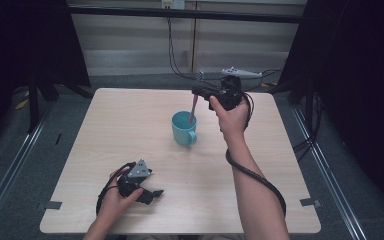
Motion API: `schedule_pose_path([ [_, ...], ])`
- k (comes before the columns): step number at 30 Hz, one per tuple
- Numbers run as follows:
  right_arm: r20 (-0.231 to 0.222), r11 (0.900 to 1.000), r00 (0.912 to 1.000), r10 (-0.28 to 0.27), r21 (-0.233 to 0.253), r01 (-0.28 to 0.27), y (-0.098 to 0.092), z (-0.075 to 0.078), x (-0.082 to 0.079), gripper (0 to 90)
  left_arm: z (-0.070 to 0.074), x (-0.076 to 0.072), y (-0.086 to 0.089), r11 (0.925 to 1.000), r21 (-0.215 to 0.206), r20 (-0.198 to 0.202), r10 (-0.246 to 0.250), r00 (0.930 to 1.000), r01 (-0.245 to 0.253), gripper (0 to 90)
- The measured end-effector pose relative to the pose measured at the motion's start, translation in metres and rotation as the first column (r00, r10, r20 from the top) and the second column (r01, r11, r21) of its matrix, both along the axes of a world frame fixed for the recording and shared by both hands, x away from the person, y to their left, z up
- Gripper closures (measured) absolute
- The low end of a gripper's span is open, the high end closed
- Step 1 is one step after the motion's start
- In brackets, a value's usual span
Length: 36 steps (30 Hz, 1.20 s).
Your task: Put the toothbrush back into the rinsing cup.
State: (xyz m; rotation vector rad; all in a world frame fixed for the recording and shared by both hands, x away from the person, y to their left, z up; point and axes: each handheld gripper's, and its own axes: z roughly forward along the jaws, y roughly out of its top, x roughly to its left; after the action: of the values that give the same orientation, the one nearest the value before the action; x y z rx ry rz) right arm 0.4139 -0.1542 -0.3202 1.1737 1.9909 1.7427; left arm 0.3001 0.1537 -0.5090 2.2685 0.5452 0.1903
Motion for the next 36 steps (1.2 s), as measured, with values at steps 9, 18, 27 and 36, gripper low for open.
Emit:
schedule_pose_path([
  [9,-0.006,1.000,0.9999,-0.015,-0.004,0.015,0.007,-0.011,0.009,83.6,0.000,0.000,0.000,1.0000,0.000,0.001,0.000,1.0000,0.000,14.3],
  [18,-0.015,1.000,0.9994,-0.030,-0.007,0.030,0.011,-0.022,0.018,83.6,0.000,0.000,0.000,1.0000,0.000,0.000,-0.001,1.0000,0.001,14.3],
  [27,-0.039,0.999,0.9983,-0.044,-0.018,0.043,0.012,-0.038,0.024,83.5,-0.001,0.000,0.000,1.0000,-0.005,0.005,0.003,1.0000,-0.003,14.3],
  [36,-0.058,0.998,0.9968,-0.055,-0.032,0.053,0.016,-0.056,0.027,83.5,-0.001,0.000,0.000,1.0000,-0.005,0.005,0.004,1.0000,-0.004,14.3],
])
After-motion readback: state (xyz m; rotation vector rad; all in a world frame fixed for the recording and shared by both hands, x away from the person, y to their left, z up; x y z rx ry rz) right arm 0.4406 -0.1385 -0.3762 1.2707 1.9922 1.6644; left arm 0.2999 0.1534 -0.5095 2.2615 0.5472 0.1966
